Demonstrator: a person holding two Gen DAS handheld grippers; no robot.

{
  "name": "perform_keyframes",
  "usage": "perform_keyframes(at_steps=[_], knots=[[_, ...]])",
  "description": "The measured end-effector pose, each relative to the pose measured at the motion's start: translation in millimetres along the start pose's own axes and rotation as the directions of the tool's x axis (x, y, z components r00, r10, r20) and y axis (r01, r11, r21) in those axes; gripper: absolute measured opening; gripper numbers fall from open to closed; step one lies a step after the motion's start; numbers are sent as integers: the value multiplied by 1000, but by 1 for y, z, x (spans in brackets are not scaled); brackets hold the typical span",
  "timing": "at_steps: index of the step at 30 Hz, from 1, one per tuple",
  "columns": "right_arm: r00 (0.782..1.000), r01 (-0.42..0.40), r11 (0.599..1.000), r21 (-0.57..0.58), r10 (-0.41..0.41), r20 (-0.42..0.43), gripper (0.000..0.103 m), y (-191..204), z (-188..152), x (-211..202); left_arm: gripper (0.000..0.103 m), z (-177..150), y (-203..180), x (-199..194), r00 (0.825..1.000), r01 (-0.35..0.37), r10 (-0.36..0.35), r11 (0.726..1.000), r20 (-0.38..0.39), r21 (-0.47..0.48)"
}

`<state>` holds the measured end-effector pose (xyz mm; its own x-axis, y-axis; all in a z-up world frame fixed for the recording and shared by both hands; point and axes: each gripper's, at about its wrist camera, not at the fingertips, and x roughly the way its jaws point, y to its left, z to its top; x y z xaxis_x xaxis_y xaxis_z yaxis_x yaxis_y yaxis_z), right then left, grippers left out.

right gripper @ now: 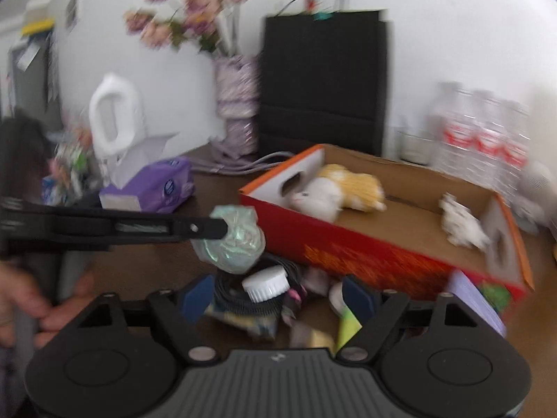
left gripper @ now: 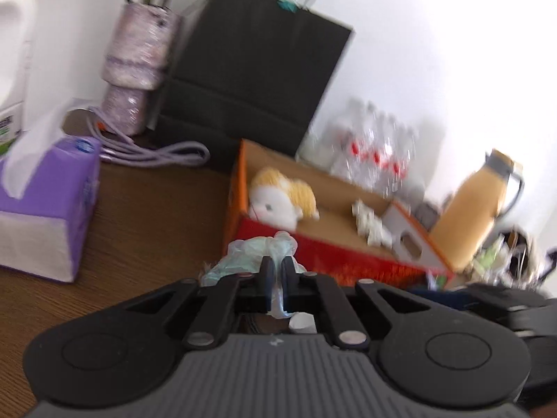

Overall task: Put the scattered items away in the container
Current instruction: 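Grasp the clear plastic bag with the left tool while the right tool grasps the white bottle cap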

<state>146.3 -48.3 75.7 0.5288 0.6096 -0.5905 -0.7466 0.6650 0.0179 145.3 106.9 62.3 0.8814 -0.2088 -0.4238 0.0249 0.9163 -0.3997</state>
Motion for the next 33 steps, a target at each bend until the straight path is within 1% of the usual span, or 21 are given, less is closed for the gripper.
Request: perform_keyframes(at_steps=[1, 2, 3, 5, 7, 8, 10, 11, 12, 13, 14, 15, 17, 19, 21, 23, 25, 27, 29, 31, 33], knots=[[1000, -11, 1000, -7, 11, -28, 68, 1, 5, 13, 6, 2, 5, -4, 1000, -5, 6, 1000, 18, -18], [998, -21, 1000, -13, 20, -59, 63, 3, 9, 25, 6, 4, 8, -7, 1000, -12, 13, 999, 28, -32], [996, -27, 999, -20, 25, -81, 54, 5, 12, 35, 6, 6, 12, -9, 999, -24, 25, 999, 34, -47], [993, -22, 999, -43, 17, -118, 53, 11, 16, 51, 6, 7, 18, -10, 997, -63, 65, 996, 33, -68], [990, -6, 997, -78, -5, -140, 53, 17, 17, 64, 6, 7, 21, -8, 996, -87, 88, 993, 16, -83], [989, -6, 996, -88, -8, -150, 53, 19, 18, 70, 6, 8, 21, -7, 996, -89, 90, 993, 11, -84], [986, -7, 997, -73, -5, -168, 54, 20, 20, 79, 6, 7, 19, -8, 996, -89, 90, 993, 8, -72], [987, -13, 998, -67, 2, -163, 53, 21, 22, 81, 6, 7, 17, -8, 996, -86, 87, 994, 8, -65], [987, -23, 998, -62, 13, -160, 44, 21, 23, 83, 6, 7, 16, -8, 996, -84, 85, 995, 5, -57], [986, -30, 998, -55, 20, -168, 25, 21, 23, 86, 6, 6, 15, -6, 996, -86, 86, 995, 0, -52], [984, -30, 998, -50, 21, -180, 15, 22, 23, 90, 6, 5, 16, -5, 996, -90, 89, 995, -5, -51], [982, -26, 999, -44, 17, -186, 12, 22, 22, 92, 6, 5, 17, -5, 996, -93, 93, 994, -9, -50], [985, -15, 999, -28, 10, -173, 12, 23, 22, 90, 6, 5, 17, -4, 995, -95, 94, 994, -11, -50], [991, -27, 1000, 4, 27, -129, 12, 20, 27, 75, 6, 3, 15, -6, 997, -82, 82, 996, -5, -40], [998, -34, 999, 23, 35, -60, 12, 15, 32, 48, 6, 2, 10, -6, 998, -55, 55, 998, -12, -3], [1000, -11, 1000, 18, 11, -1, 12, 10, 30, 12, 6, 0, 2, -9, 999, -38, 39, 999, -13, 23], [999, 29, 1000, -2, -29, 29, 12, 7, 14, -23, 6, -2, -10, -16, 1000, 12, -11, 998, -7, 58], [998, 52, 998, -38, -51, 21, 12, 8, -13, -53, 6, -4, -26, -25, 997, 73, -74, 991, 11, 114], [998, 57, 997, -56, -57, -8, 12, 13, -46, -75, 6, -10, -44, -36, 993, 112, -115, 979, 10, 168], [997, 60, 996, -69, -62, -36, 12, 22, -75, -92, 6, -21, -63, -51, 986, 166, -165, 964, -24, 209], [996, 64, 994, -86, -69, -59, 12, 30, -97, -108, 6, -39, -78, -65, 978, 208, -195, 948, -76, 242]])
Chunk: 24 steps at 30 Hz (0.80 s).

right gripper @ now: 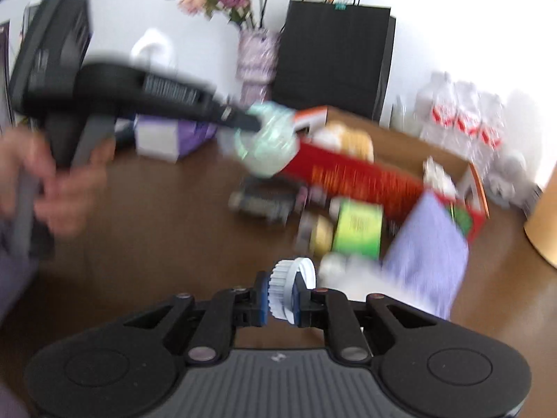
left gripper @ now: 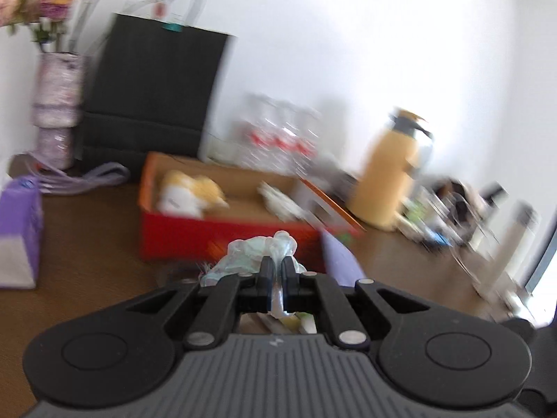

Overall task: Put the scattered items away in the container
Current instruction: 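Grasp the clear plastic bag with the left tool while the right tool grasps the white bottle cap, then carry the bag and cap into the box and open both tools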

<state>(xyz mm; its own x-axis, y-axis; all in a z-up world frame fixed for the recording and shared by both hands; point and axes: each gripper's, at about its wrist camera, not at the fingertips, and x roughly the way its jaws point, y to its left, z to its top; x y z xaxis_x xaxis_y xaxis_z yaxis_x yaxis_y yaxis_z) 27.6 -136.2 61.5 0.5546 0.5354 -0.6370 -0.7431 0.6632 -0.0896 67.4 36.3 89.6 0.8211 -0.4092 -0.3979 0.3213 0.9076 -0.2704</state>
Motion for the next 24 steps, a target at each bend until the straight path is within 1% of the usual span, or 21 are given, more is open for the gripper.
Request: perform_keyframes(at_steps=[2, 5, 7, 8, 9, 10, 11, 12, 13, 14, 15, 16, 17, 18, 20, 23, 24], knots=[[1000, 15, 1000, -26, -16, -13, 12, 9, -19, -9, 6, -21, -16, -6, 997, 31, -31, 999, -65, 9], [994, 106, 989, -105, -107, -3, 12, 21, -41, -13, 6, -52, -33, -10, 990, 27, -25, 1000, -139, 10], [989, 145, 974, -172, -147, 1, 13, 29, -49, -12, 8, -65, -43, -11, 987, -1, 6, 1000, -162, 31], [989, 149, 972, -183, -151, 4, 17, 30, -50, -11, 11, -68, -48, -12, 987, -16, 24, 999, -161, 51], [989, 144, 971, -192, -146, 3, 22, 32, -51, -12, 13, -69, -51, -16, 988, -15, 24, 998, -155, 63], [991, 135, 970, -201, -136, 9, 26, 33, -51, -16, 19, -70, -53, -21, 989, -4, 13, 998, -146, 62], [992, 128, 971, -201, -126, 25, 29, 32, -50, -21, 33, -70, -54, -26, 991, 4, 5, 998, -133, 61], [992, 123, 975, -185, -116, 48, 39, 29, -51, -28, 46, -69, -54, -30, 993, 7, 0, 998, -117, 64], [992, 116, 980, -158, -106, 71, 50, 26, -51, -34, 50, -67, -55, -33, 995, 6, 2, 997, -100, 72], [991, 109, 986, -124, -98, 90, 53, 22, -51, -39, 56, -65, -55, -34, 995, -1, 9, 997, -95, 80], [991, 99, 992, -84, -90, 102, 58, 16, -51, -42, 58, -65, -56, -34, 995, -10, 18, 996, -99, 85], [992, 84, 996, -42, -79, 99, 59, 10, -52, -44, 58, -65, -55, -30, 994, -15, 25, 996, -109, 87], [994, 65, 998, -3, -65, 85, 59, 4, -53, -42, 63, -66, -55, -26, 991, -18, 29, 996, -131, 87], [996, 50, 998, 30, -52, 66, 58, 0, -55, -41, 71, -68, -57, -21, 986, -20, 35, 996, -160, 92], [999, 34, 997, 74, -37, 37, 58, -2, -61, -39, 79, -75, -59, -14, 978, -26, 49, 993, -201, 115], [1000, 20, 991, 130, -21, 10, 57, -7, -66, -31, 81, -83, -60, -7, 968, -46, 77, 990, -239, 130], [1000, 17, 989, 148, -18, 6, 57, -9, -67, -29, 76, -84, -59, -5, 966, -58, 88, 990, -242, 127]])
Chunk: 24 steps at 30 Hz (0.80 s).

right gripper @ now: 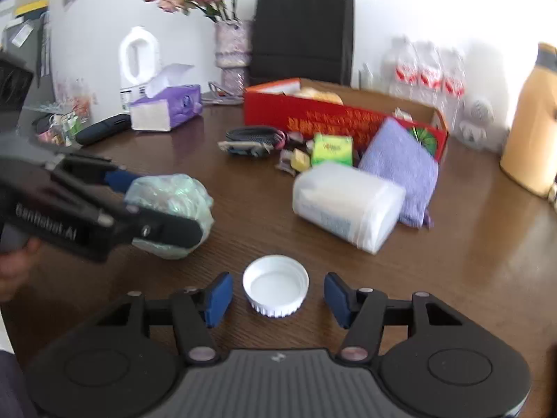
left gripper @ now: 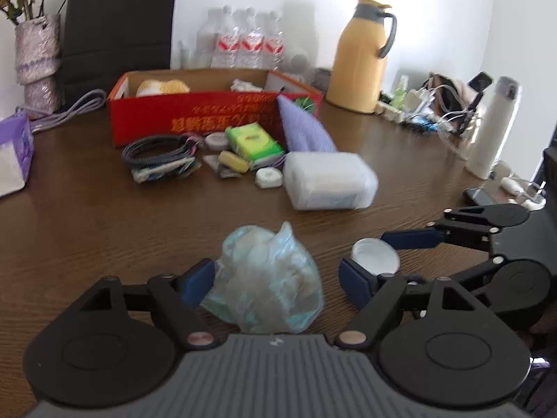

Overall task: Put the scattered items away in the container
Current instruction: 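Carry the bag and cap into the box and open both tools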

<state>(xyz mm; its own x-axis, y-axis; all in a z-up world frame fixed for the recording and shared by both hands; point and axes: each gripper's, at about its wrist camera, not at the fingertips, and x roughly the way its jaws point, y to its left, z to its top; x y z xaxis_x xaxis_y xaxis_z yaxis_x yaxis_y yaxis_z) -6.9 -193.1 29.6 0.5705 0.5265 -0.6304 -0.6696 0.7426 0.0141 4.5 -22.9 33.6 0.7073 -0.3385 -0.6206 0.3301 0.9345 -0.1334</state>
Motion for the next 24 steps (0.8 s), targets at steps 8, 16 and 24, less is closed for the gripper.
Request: perform_keyframes(at_steps=[8, 16, 24], knots=[[1000, -7, 1000, 9, 7, 6, 39, -4, 4, 8, 36, 7, 5, -6, 996, -21, 26, 998, 83, -51], [971, 48, 998, 29, -53, 232, 39, -51, 102, -11, 37, 133, 27, -15, 939, 4, -5, 1000, 344, 5], [990, 24, 994, 111, -39, 136, 39, -154, 277, 82, 38, 304, 88, 139, 996, 37, -33, 999, 86, -40]])
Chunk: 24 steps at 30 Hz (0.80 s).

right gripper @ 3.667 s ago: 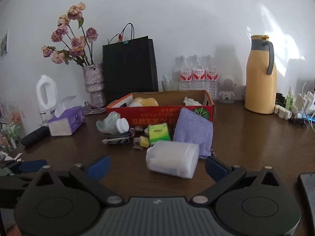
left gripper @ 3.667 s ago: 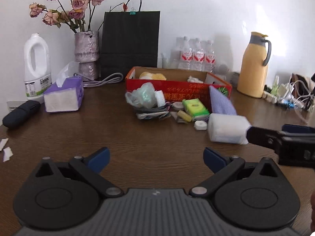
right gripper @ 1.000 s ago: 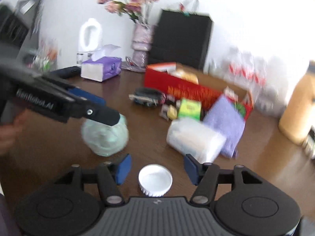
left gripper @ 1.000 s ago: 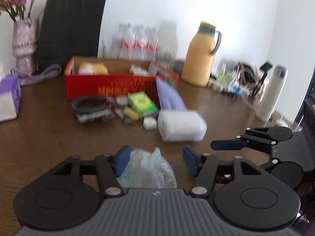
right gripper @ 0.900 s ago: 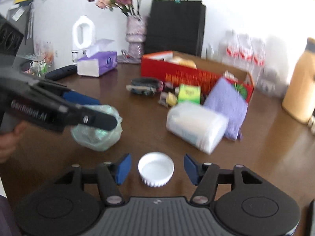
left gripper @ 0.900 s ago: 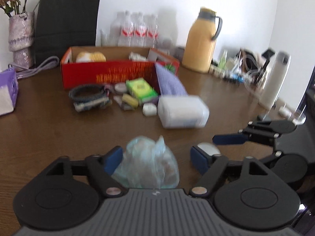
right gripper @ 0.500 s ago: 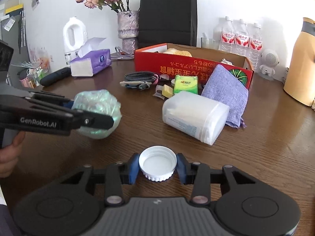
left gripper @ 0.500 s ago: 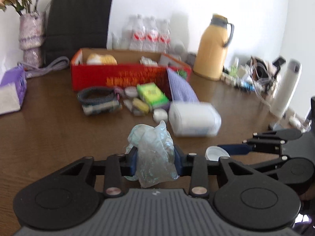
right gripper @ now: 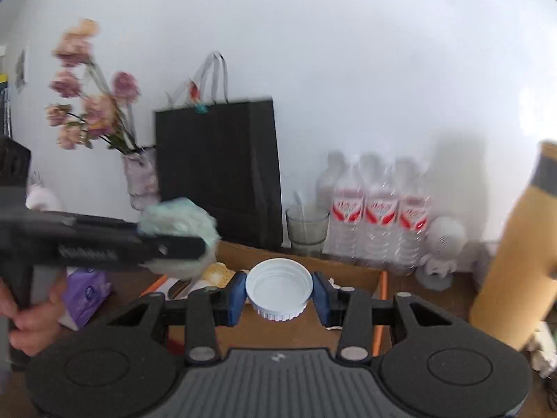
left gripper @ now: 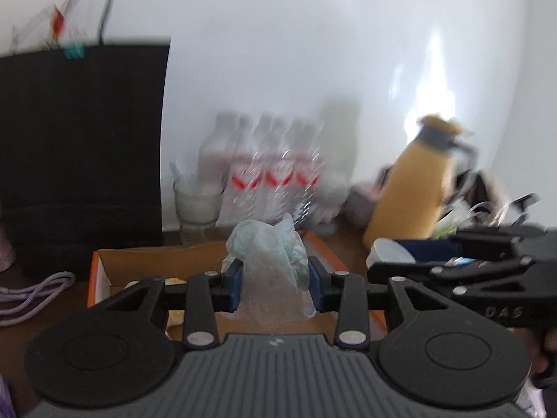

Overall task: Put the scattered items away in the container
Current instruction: 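Carry the bag and cap into the box and open both tools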

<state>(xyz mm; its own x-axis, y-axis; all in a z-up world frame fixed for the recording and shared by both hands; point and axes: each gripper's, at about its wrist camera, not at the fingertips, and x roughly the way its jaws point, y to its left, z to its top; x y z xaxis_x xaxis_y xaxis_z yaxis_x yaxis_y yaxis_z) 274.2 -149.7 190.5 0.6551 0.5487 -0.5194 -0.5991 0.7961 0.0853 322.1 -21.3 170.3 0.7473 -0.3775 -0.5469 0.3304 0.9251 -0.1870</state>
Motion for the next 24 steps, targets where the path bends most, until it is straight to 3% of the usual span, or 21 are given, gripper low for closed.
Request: perform_keyframes(at_steps=[4, 9, 15, 17, 19, 24], knots=[[983, 5, 996, 91, 12, -186, 39, -31, 27, 96, 38, 7, 24, 89, 979, -81, 73, 996, -191, -34], [939, 60, 981, 183, 7, -343, 39, -53, 14, 182, 39, 2, 54, 152, 944, -128, 104, 990, -314, -56], [906, 103, 968, 230, 4, -423, 40, -65, -8, 234, 45, -14, 74, 172, 924, -147, 97, 983, -370, -108], [899, 126, 964, 233, -12, -438, 40, -67, -15, 244, 54, -18, 75, 168, 938, -112, 68, 987, -340, -111], [892, 149, 964, 222, -34, -450, 40, -66, -21, 248, 56, -17, 75, 169, 939, -112, 64, 986, -339, -122], [893, 172, 957, 236, -50, -448, 47, -66, -14, 233, 75, -6, 79, 160, 944, -83, 19, 979, -328, -184]])
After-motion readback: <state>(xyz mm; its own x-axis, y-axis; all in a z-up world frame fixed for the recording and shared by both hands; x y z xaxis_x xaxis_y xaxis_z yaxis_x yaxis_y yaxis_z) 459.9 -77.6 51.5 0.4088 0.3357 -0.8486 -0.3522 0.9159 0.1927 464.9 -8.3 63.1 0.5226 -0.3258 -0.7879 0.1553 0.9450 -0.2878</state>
